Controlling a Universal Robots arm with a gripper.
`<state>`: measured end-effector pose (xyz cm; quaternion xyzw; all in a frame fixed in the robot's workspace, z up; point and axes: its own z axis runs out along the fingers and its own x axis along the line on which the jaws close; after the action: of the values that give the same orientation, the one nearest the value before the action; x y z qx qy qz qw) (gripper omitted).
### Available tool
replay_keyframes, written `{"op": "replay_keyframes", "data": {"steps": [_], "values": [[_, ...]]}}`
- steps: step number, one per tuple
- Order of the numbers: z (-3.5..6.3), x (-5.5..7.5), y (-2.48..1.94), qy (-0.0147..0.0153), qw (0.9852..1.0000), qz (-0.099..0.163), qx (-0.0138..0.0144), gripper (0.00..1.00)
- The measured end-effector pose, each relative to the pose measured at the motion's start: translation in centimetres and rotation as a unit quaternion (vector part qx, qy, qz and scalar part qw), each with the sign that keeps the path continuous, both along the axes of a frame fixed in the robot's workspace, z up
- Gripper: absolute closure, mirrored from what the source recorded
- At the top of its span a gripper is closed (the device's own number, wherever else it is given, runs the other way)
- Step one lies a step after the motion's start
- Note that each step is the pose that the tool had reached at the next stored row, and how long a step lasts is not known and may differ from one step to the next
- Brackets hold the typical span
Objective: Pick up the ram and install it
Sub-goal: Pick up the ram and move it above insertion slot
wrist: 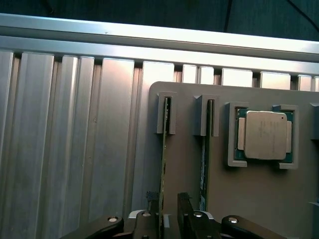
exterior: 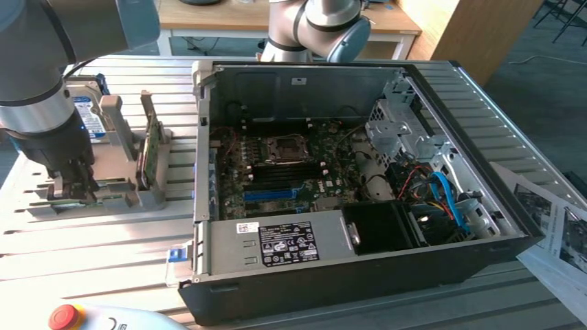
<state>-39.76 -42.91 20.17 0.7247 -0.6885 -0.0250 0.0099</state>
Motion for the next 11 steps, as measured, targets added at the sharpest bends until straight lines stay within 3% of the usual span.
{"op": "replay_keyframes", "data": {"steps": [11], "values": [[-0.08, -0.01, -0.14, 0.0001, 1.0000, 0.000, -0.0001, 0.71]]}}
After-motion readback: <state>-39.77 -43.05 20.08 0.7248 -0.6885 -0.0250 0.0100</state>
